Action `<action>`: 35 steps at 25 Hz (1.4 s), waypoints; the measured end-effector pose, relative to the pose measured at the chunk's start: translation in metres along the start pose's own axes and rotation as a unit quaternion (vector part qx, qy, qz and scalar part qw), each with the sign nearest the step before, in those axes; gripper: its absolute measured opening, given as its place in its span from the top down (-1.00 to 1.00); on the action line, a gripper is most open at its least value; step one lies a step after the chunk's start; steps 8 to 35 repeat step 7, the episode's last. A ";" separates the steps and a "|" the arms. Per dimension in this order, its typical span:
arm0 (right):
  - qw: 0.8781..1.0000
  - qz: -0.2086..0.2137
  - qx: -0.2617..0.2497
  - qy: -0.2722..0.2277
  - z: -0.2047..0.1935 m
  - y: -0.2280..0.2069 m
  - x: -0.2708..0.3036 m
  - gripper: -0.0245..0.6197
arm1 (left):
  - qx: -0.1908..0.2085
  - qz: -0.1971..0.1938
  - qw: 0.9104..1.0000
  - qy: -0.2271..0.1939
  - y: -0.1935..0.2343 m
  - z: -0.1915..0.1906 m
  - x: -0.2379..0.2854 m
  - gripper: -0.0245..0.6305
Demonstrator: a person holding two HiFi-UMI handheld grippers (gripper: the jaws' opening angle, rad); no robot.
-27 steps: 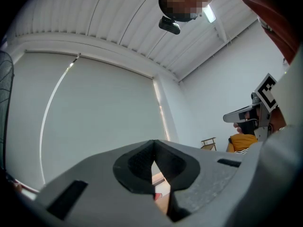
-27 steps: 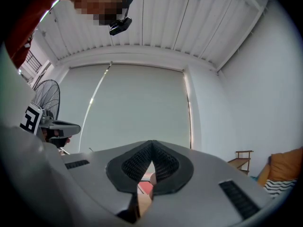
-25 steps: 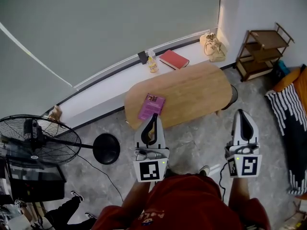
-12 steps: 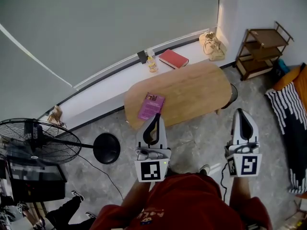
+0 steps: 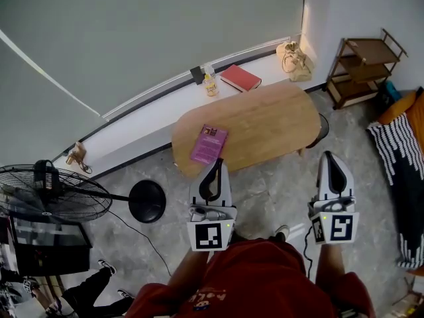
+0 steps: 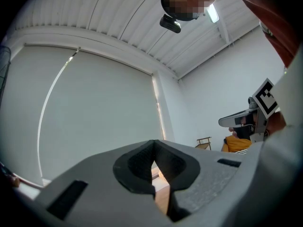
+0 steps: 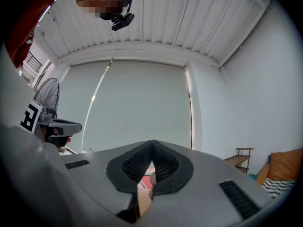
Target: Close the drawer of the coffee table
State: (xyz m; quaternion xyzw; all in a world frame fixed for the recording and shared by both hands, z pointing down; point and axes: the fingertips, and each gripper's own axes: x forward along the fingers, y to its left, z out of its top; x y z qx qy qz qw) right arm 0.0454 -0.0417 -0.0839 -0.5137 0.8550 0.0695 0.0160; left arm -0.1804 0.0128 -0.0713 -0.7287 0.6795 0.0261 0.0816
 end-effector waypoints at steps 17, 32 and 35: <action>1.000 0.001 0.001 -0.002 0.003 -0.005 -0.001 0.93 | 0.000 -0.002 1.000 -0.002 -0.006 0.002 0.001 0.91; 1.000 0.001 0.001 -0.002 0.003 -0.005 -0.001 0.93 | 0.000 -0.002 1.000 -0.002 -0.006 0.002 0.001 0.91; 1.000 0.001 0.001 -0.002 0.003 -0.005 -0.001 0.93 | 0.000 -0.002 1.000 -0.002 -0.006 0.002 0.001 0.91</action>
